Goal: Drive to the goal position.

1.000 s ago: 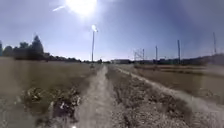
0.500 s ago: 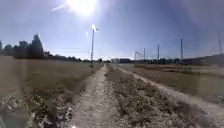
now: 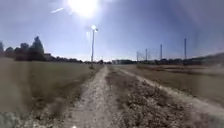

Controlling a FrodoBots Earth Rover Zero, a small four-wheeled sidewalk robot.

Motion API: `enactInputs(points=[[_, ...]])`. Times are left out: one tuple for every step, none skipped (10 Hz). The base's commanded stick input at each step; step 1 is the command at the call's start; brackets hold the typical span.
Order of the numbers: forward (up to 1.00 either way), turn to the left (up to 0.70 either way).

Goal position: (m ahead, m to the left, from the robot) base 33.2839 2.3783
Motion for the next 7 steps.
enactInputs(points=[[0.85, 0.00], [0.85, 0.00], [0.85, 0.00], [0.85, 0.00], [0.85, 0.00], [0.85, 0.00], [0.85, 0.00]])
